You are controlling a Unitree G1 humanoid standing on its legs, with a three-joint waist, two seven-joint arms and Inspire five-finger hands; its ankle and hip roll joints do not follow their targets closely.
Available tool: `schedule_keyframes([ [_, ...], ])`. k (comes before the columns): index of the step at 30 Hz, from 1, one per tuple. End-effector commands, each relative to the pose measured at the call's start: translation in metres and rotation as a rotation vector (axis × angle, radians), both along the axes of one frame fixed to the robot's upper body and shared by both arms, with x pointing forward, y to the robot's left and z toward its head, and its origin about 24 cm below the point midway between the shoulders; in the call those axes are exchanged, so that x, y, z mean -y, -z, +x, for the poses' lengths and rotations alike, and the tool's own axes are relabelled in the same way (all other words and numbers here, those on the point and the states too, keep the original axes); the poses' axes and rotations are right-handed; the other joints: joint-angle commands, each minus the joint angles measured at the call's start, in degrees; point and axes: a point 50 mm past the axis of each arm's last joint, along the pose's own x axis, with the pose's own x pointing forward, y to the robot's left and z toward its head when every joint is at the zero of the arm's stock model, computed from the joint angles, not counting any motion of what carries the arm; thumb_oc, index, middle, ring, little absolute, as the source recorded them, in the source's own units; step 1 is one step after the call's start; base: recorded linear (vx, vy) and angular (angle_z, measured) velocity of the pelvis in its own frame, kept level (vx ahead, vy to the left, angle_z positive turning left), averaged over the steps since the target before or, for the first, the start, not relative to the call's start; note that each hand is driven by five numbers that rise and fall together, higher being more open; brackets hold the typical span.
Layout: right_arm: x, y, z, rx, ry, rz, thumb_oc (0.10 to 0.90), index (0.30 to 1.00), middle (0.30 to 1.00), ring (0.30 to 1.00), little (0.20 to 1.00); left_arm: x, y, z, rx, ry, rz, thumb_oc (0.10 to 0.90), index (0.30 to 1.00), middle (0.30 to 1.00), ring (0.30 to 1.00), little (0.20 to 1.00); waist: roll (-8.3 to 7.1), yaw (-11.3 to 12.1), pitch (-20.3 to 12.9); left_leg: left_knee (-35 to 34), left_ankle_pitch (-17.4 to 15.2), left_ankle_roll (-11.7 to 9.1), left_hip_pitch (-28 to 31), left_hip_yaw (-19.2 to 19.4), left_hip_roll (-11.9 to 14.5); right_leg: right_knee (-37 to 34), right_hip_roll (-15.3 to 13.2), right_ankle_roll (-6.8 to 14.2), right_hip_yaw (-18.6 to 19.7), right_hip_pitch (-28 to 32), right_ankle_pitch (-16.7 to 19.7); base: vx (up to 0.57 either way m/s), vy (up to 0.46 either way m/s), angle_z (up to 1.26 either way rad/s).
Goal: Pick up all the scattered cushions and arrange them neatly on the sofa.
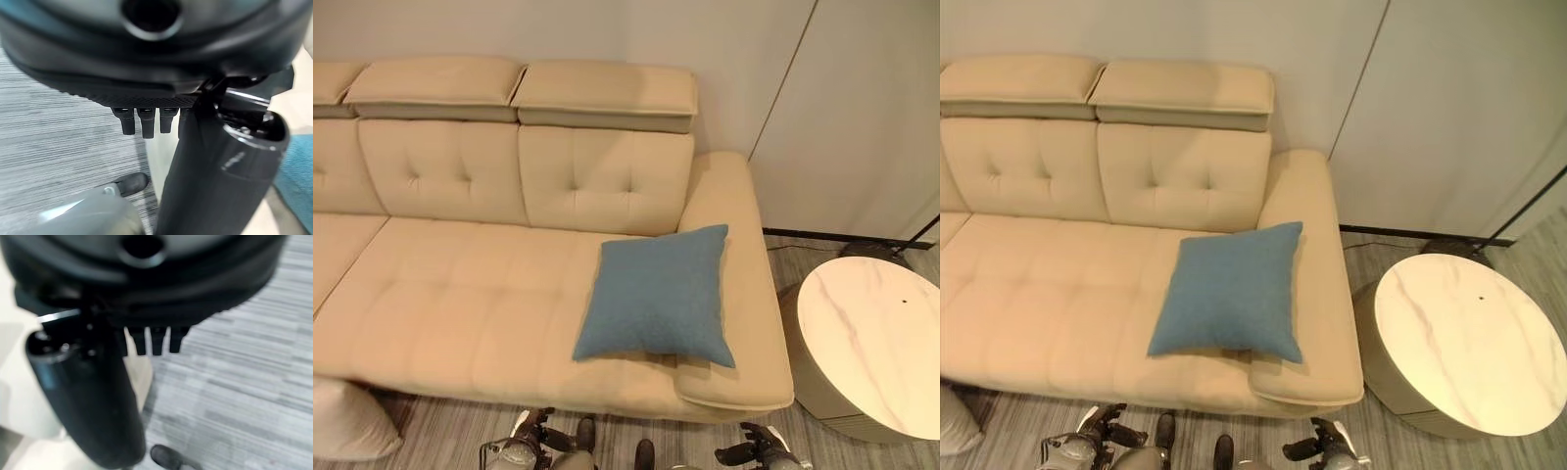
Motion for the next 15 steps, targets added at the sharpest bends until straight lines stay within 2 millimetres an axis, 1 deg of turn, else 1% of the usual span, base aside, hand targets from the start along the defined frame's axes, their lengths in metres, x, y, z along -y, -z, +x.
schedule_keyframes([
  [1,0.017,0.001,-0.026,-0.041,0.073,-0.055,0.8,0.9,0.9,0.9,0.9,0.001,0.003,-0.01,-0.012,-0.013,0.003,0.8,0.9,0.9,0.9,0.9,0.33,0.2,-3.1,-1.0,-3.4,3.5,3.1,0.7,-2.0,5.6,-3.7,6.4,4.6,-3.0,-5.1,0.06,0.113,-0.21],
  [3,0.018,0.001,-0.027,-0.042,0.086,-0.057,0.8,0.9,0.9,0.9,0.9,0.001,0.003,-0.011,-0.011,-0.022,0.004,0.8,0.9,0.9,0.9,0.9,0.33,0.2,-3.2,-1.9,-3.3,3.7,3.7,0.9,-2.1,4.9,-3.9,6.7,4.9,-2.8,-4.6,0.05,0.112,-0.14],
  [4,0.02,0.002,-0.031,-0.038,0.142,-0.056,0.8,0.9,0.9,0.9,0.9,-0.002,0.003,-0.011,-0.001,-0.055,0.008,0.8,0.9,0.9,0.9,0.9,0.3,0.0,-3.6,-3.3,-3.4,4.2,4.6,1.4,-2.2,3.8,-4.3,7.4,5.5,-2.9,-3.7,0.02,0.075,-0.07],
  [5,0.02,0.002,-0.031,-0.038,0.142,-0.056,0.8,0.9,0.9,0.9,0.9,-0.002,0.003,-0.011,-0.001,-0.055,0.008,0.8,0.9,0.9,0.9,0.9,0.3,0.1,-3.5,-3.4,-3.4,4.2,4.6,1.4,-2.2,3.7,-4.3,7.4,5.5,-2.8,-3.7,0.02,0.137,-0.14],
  [6,0.025,0.001,-0.034,-0.028,0.19,-0.065,0.8,0.9,0.9,0.9,0.9,-0.006,0.002,-0.012,0.013,-0.093,0.007,0.8,0.9,0.9,0.9,0.9,0.23,0.0,-3.7,-4.5,-3.5,4.4,5.4,2.1,-2.2,2.9,-4.5,8.0,6.0,-2.8,-3.0,0.0,0.062,-0.15],
  [7,0.025,0.001,-0.034,-0.028,0.19,-0.065,0.8,0.9,0.9,0.9,0.9,-0.006,0.002,-0.012,0.013,-0.093,0.007,0.8,0.9,0.9,0.9,0.9,0.23,0.0,-3.7,-4.5,-3.5,4.4,5.4,2.1,-2.2,2.9,-4.5,8.0,6.0,-2.8,-3.0,0.0,0.121,-0.25],
  [8,0.032,-0.001,-0.037,-0.022,0.225,-0.083,0.8,0.9,0.9,0.9,0.9,-0.009,0.001,-0.011,0.033,-0.125,0.012,0.8,0.9,0.9,0.9,0.9,0.15,-0.1,-3.9,-5.5,-3.4,4.6,5.9,2.7,-2.4,2.2,-4.7,8.5,6.3,-2.9,-2.4,-0.01,0.059,-0.2],
  [9,0.032,-0.001,-0.037,-0.022,0.225,-0.083,0.8,0.9,0.9,0.9,0.9,-0.009,0.001,-0.011,0.033,-0.125,0.012,0.8,0.9,0.9,0.9,0.9,0.15,-0.1,-3.9,-5.5,-3.4,4.6,5.9,2.7,-2.4,2.2,-4.7,8.5,6.3,-2.9,-2.4,-0.01,0.086,-0.23],
  [13,0.057,-0.011,-0.041,0.016,0.322,-0.143,0.8,0.9,0.9,0.9,0.9,-0.022,-0.006,-0.004,0.1,-0.177,0.027,0.8,0.9,0.9,0.9,0.9,0.01,-0.2,-4.0,-6.5,-3.7,4.9,6.4,3.9,-2.5,1.2,-5.0,9.5,6.8,-3.3,-1.3,-0.03,0.07,-0.11],
  [14,0.074,-0.02,-0.041,0.069,0.384,-0.169,0.8,0.9,0.9,0.9,0.9,-0.031,-0.013,0.004,0.164,-0.204,0.034,0.8,0.9,0.9,0.9,0.9,-0.01,-0.4,-4.0,-6.7,-3.8,5.1,6.4,4.3,-2.7,1.2,-5.2,10.0,7.0,-3.7,-1.0,-0.05,0.091,-0.14],
  [15,0.082,-0.024,-0.041,0.091,0.409,-0.181,0.8,0.9,0.9,0.9,0.9,-0.034,-0.017,0.007,0.189,-0.209,0.037,0.8,0.9,0.9,0.9,0.9,0.0,-0.5,-4.1,-6.7,-3.8,5.1,6.4,4.5,-2.7,1.3,-5.3,10.1,7.1,-3.9,-0.9,-0.04,0.064,-0.18],
])
